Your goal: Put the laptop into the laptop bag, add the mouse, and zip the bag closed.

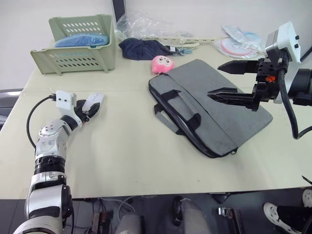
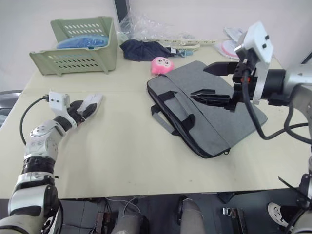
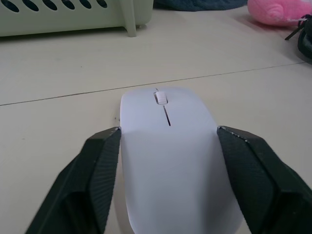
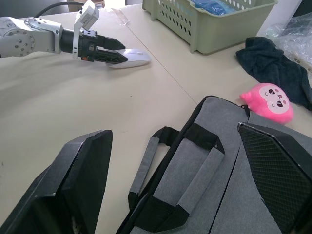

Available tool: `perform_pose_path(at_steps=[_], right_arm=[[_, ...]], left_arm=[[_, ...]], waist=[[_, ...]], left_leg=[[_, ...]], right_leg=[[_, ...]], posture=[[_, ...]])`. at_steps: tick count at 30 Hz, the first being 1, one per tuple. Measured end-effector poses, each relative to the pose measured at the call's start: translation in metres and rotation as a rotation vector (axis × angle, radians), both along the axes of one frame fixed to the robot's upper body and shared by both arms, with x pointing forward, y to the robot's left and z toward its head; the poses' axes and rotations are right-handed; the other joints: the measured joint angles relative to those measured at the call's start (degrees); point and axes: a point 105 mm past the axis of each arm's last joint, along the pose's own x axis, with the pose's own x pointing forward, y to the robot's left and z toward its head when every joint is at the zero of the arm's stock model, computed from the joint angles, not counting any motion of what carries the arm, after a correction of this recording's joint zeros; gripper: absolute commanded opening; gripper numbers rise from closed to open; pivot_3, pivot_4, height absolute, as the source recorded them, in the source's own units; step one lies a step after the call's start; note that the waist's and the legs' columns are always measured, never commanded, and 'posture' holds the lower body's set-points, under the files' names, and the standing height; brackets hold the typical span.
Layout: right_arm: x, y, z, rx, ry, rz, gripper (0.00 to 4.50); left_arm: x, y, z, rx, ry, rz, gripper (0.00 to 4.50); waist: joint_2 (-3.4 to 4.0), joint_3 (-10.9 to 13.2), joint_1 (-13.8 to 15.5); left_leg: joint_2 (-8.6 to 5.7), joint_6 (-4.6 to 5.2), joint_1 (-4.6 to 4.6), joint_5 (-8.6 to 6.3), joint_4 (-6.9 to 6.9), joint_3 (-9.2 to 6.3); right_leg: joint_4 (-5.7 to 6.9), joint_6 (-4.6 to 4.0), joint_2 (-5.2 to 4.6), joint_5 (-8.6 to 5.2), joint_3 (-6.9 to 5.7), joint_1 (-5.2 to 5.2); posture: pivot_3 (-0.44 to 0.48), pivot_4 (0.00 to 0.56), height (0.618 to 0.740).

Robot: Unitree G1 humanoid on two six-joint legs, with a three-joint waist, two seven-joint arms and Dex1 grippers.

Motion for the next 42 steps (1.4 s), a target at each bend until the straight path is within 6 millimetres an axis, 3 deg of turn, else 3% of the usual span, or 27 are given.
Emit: perform_pose_path(at_steps=[18, 30, 42], right_arm=[[0.0, 0.002, 0.001, -0.004, -0.015, -0.007, 4.5], [0.0, 0.003, 0.001, 0.004, -0.016, -0.002, 4.5], [0.0, 0.004, 0.001, 0.002, -0.018, 0.001, 4.5]], left_arm=[[0.001, -0.004, -0.005, 0.006, 0.018, -0.009, 4.35], [0.019, -0.016, -0.003, 0.009, 0.001, 0.012, 4.35], [0.018, -0.014, -0.005, 0.014, -0.008, 0.016, 4.35]], waist=[[0.0, 0.0, -0.06], [-0.02, -0.01, -0.06], [-0.02, -0.01, -0.12]], left_leg=[[0.01, 0.0, 0.0, 0.0, 0.0, 0.0], [-0.01, 0.01, 0.0, 0.0, 0.0, 0.01], [0.0, 0.01, 0.0, 0.0, 0.0, 0.01]], right_leg=[[0.0, 0.0, 0.01, 0.0, 0.0, 0.0], [0.0, 0.0, 0.01, 0.0, -0.01, 0.0], [0.0, 0.0, 0.01, 0.0, 0.0, 0.0]], posture=[[0.0, 0.15, 0.74], [0.0, 0.15, 0.74], [0.0, 0.15, 0.74]])
